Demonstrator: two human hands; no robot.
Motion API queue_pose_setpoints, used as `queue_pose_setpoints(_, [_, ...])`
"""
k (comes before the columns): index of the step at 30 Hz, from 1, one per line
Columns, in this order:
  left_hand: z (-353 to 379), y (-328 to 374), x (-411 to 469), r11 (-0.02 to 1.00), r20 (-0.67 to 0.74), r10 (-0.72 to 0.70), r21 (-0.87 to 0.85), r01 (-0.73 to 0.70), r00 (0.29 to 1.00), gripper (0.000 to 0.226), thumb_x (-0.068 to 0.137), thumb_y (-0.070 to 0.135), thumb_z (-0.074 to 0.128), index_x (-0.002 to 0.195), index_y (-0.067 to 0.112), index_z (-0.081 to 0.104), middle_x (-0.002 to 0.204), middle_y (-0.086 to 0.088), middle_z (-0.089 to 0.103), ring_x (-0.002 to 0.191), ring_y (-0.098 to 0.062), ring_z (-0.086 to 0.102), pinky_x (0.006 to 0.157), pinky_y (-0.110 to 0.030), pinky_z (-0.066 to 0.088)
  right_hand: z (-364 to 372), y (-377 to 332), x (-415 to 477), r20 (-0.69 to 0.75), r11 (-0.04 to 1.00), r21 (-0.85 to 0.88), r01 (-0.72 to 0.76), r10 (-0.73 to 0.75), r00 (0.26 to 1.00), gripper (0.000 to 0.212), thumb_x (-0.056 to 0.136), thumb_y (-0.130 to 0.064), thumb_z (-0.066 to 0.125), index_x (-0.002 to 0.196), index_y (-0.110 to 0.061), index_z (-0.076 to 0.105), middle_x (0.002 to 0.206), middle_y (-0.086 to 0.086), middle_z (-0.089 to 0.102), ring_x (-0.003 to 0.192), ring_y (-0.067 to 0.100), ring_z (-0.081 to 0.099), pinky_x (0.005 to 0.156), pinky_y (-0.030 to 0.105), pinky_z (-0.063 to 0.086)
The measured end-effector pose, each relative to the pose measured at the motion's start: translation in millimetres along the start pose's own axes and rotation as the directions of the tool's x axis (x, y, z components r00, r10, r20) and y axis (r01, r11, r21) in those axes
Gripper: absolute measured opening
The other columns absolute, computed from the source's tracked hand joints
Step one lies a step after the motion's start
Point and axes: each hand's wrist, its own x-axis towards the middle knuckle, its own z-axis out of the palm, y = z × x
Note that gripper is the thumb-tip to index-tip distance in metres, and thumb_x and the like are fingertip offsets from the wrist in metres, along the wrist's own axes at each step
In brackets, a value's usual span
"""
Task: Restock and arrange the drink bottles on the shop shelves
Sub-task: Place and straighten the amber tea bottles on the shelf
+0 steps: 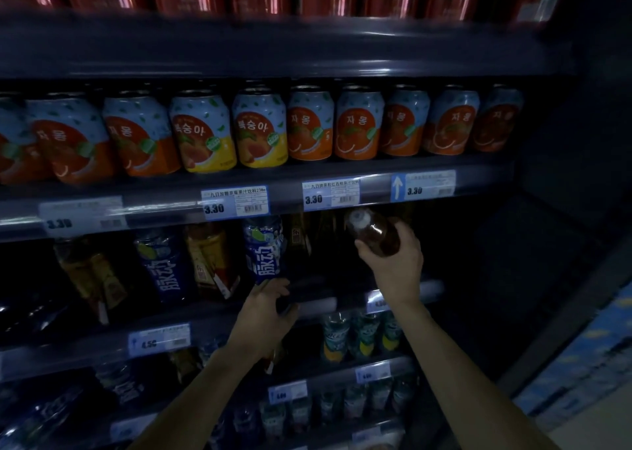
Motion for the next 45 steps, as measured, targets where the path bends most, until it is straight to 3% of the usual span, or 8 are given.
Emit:
queue_pose_setpoints(2, [0.3, -0.4, -0.2, 1.0, 0.001, 0.009, 0.009, -0.009, 1.0, 0.039, 0.084, 0.025, 0.07, 0.119, 0.013, 0.058, 0.124, 0.003, 0.056, 0.118, -0.013, 0.049, 0.093, -0.016, 0.038, -2.0, -2.9, 2.6, -0.025, 0.988, 0.134, -0.071, 0.075, 0.997, 0.051, 0.065, -0.044, 0.081, 0.11, -0.03, 0.061, 0.103, -0.006, 0.066, 0.098, 0.009, 0.062, 0.083, 0.025, 0.051])
queue_pose_setpoints(7, [1.0, -1.1, 0.9, 0.999, -0.001, 0.012, 0.042, -0.012, 1.0, 0.036, 0.084, 0.026, 0.07, 0.116, 0.013, 0.06, 0.127, 0.004, 0.055, 0.12, -0.013, 0.047, 0.095, -0.015, 0.037, -1.0, 0.3, 9.9, -0.063, 0.954, 0.253, -0.159, 0.18, 0.982, 0.05, 0.072, -0.038, 0.08, 0.116, -0.023, 0.062, 0.1, -0.009, 0.07, 0.089, -0.002, 0.065, 0.075, 0.011, 0.05])
queue_pose_setpoints(14, [2.0, -2.0, -3.6, 1.0, -0.02, 0.012, 0.016, -0.012, 1.0, 0.044, 0.083, 0.028, 0.069, 0.124, 0.017, 0.055, 0.114, 0.005, 0.056, 0.112, -0.01, 0.049, 0.09, -0.016, 0.038, -1.4, 23.7, 5.5, -0.057, 0.955, 0.211, -0.21, 0.226, 0.972, 0.058, 0.08, -0.019, 0.076, 0.132, -0.024, 0.054, 0.113, -0.005, 0.065, 0.1, -0.003, 0.06, 0.092, 0.024, 0.051])
queue_pose_setpoints(19, [-0.1, 0.1, -6.6, 0.997, -0.021, 0.073, 0.032, -0.072, 0.997, 0.047, 0.084, 0.025, 0.069, 0.127, 0.014, 0.054, 0.117, 0.001, 0.054, 0.116, -0.015, 0.047, 0.094, -0.021, 0.039, 1.7, 29.7, 0.6, -0.086, 0.968, 0.162, -0.193, 0.209, 0.974, 0.06, 0.079, -0.019, 0.078, 0.133, -0.02, 0.052, 0.116, -0.008, 0.052, 0.095, -0.02, 0.049, 0.077, -0.003, 0.037])
queue_pose_setpoints(24, [-2.3, 0.1, -8.2, 0.991, -0.022, 0.101, 0.088, -0.098, 0.995, 0.045, 0.084, 0.027, 0.069, 0.125, 0.014, 0.057, 0.119, -0.001, 0.052, 0.117, -0.019, 0.045, 0.1, -0.03, 0.04, 7.3, 35.0, -4.5, -0.075, 0.97, 0.111, -0.217, 0.226, 0.971, 0.07, 0.077, -0.016, 0.079, 0.139, -0.016, 0.045, 0.121, -0.005, 0.044, 0.108, 0.007, 0.047, 0.091, 0.019, 0.039])
queue_pose_setpoints(29, [-1.9, -1.8, -12.0, 0.966, -0.048, 0.139, 0.224, -0.125, 0.989, 0.041, 0.082, 0.034, 0.069, 0.117, 0.014, 0.063, 0.113, -0.002, 0.056, 0.11, -0.023, 0.049, 0.095, -0.043, 0.041, 16.8, 38.6, -4.6, -0.102, 0.97, 0.103, -0.219, 0.229, 0.968, 0.074, 0.077, -0.015, 0.079, 0.141, -0.016, 0.042, 0.12, -0.005, 0.043, 0.106, 0.006, 0.046, 0.082, 0.004, 0.034])
queue_pose_setpoints(37, [-0.6, -1.4, -14.4, 0.967, -0.068, 0.141, 0.223, -0.123, 0.988, 0.042, 0.08, 0.034, 0.071, 0.116, 0.014, 0.064, 0.112, -0.003, 0.057, 0.107, -0.023, 0.05, 0.093, -0.041, 0.042, 25.6, 39.8, 5.5, -0.085, 0.969, 0.065, -0.237, 0.242, 0.966, 0.066, 0.077, -0.014, 0.077, 0.135, -0.01, 0.046, 0.127, 0.009, 0.048, 0.107, 0.011, 0.047, 0.09, 0.02, 0.037])
queue_pose_setpoints(45, [0.6, 1.7, -16.1, 0.964, -0.107, 0.155, 0.236, -0.126, 0.982, 0.042, 0.077, 0.034, 0.075, 0.112, 0.012, 0.066, 0.106, -0.004, 0.059, 0.098, -0.024, 0.053, 0.088, -0.041, 0.045, 28.6, 44.5, 1.3, -0.115, 0.975, 0.045, -0.216, 0.219, 0.969, 0.071, 0.077, -0.016, 0.078, 0.139, -0.014, 0.043, 0.119, -0.002, 0.042, 0.104, 0.006, 0.043, 0.091, 0.023, 0.037])
